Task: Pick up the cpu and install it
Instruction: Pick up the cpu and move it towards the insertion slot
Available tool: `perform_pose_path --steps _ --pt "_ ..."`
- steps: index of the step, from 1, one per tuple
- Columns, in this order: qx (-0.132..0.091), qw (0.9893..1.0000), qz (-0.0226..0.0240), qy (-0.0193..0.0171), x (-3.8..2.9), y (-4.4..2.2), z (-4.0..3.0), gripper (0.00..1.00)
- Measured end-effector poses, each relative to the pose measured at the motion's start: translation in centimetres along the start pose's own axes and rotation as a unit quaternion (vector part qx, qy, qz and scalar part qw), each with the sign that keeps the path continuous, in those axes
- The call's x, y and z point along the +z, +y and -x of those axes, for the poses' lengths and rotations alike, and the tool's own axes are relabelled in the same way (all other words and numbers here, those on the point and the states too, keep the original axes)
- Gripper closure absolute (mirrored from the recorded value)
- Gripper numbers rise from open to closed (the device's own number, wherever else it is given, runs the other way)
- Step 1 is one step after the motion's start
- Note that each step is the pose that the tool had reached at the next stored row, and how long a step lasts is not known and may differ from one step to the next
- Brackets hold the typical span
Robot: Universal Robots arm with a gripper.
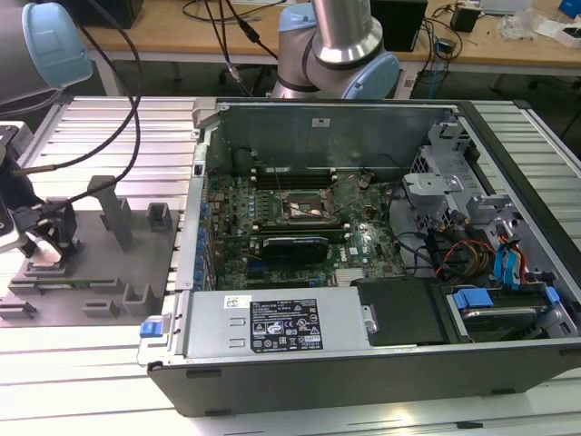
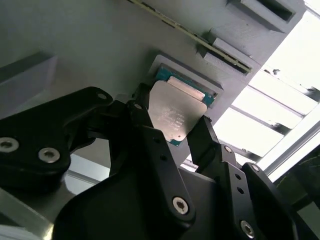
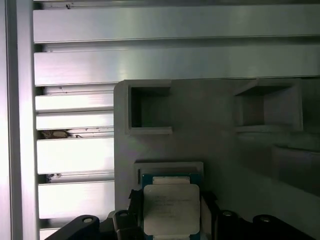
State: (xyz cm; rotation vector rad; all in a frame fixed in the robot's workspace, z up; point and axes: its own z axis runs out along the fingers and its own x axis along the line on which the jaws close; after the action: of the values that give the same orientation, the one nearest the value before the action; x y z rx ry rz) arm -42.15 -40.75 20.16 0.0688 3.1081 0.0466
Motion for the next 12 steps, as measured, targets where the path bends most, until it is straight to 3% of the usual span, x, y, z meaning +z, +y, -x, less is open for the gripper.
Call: perform_pose_path --steps 9,12 --pt "0.0 1.0 -0.0014 -0.0001 -2.42 0.14 0.07 0.45" --pt "0.0 1.0 -0.0019 -0.0001 -2.56 0.15 0.08 0.45"
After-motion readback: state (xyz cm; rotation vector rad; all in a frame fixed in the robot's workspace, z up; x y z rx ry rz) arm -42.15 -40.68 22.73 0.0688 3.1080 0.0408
